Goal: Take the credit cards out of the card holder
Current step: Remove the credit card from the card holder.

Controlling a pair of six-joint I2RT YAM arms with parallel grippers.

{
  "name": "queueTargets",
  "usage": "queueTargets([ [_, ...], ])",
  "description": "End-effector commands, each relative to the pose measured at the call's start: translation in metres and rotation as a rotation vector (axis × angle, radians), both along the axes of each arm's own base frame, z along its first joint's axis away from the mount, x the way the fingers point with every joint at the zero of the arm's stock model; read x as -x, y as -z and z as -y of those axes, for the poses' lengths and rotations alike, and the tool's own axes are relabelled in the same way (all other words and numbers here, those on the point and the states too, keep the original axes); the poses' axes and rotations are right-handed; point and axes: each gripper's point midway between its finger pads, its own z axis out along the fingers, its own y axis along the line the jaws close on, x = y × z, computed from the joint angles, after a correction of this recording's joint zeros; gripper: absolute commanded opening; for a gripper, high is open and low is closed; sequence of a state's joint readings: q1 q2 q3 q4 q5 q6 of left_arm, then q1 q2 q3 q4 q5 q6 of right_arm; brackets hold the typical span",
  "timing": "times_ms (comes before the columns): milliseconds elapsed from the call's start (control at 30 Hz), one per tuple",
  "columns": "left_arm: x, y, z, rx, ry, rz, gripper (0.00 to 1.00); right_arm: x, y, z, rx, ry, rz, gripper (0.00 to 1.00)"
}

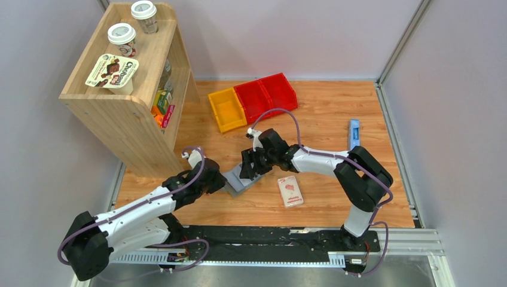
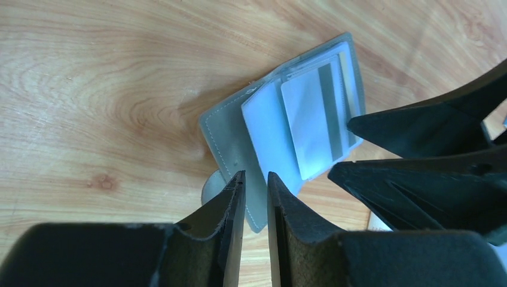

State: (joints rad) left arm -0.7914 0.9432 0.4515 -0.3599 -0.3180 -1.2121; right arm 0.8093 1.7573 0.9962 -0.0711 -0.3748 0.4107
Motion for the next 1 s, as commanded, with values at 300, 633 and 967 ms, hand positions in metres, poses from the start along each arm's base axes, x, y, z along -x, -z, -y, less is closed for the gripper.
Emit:
queueTargets([
  [300,-0.025,-0.051,0.031,0.094,0.039,0.104,0.28,-0.007,-0.006,-0.008,-0.020,0.002,0.027,0.66],
  [633,-0.028,0.004,0.052,0.140,0.007,-0.006,0.24,-0.005,0.003,0.001,-0.010,0.023,0.010,0.62],
  [967,-0.011,0.047,0.045,0.248,-0.055,-0.049,0.29,-0.001,0.015,0.004,-0.021,0.037,-0.025,0.61],
])
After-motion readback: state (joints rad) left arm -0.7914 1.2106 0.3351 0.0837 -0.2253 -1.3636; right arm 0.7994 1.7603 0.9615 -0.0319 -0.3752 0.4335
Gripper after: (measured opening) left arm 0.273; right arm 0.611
